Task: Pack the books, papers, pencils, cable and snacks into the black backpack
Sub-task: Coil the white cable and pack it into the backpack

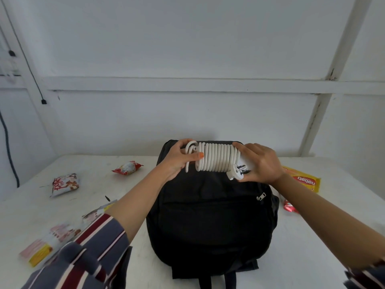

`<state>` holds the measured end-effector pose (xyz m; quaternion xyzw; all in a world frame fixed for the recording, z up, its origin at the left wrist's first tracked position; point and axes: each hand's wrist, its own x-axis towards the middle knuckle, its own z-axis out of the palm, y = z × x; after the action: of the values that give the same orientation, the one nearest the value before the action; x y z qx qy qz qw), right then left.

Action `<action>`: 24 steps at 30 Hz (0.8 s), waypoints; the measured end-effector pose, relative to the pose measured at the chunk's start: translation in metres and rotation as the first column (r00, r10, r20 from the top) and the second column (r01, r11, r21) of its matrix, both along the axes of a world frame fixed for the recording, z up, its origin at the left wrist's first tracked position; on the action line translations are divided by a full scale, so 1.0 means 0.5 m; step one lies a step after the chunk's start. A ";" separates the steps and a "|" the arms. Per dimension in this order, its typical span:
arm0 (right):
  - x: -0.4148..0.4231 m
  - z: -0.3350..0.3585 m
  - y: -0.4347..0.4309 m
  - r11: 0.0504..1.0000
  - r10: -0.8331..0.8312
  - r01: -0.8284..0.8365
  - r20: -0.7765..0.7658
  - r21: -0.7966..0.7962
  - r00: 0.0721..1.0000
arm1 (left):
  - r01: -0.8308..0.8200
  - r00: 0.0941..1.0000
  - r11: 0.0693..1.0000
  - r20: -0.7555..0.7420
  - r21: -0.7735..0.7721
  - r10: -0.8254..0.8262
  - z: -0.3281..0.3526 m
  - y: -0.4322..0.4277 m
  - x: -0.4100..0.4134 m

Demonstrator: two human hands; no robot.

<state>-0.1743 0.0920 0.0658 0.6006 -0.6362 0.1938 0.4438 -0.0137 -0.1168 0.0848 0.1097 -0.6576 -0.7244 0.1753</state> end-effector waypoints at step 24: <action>0.002 -0.011 -0.002 0.999 -0.006 0.005 -0.017 -0.054 1.000 | 0.049 0.998 0.997 0.041 0.058 -0.052 0.000 -0.001 0.006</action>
<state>-0.1735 0.0913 0.0604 0.5883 -0.6286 0.2047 0.4657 -0.0106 -0.1173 0.0846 0.1136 -0.6428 -0.7446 0.1395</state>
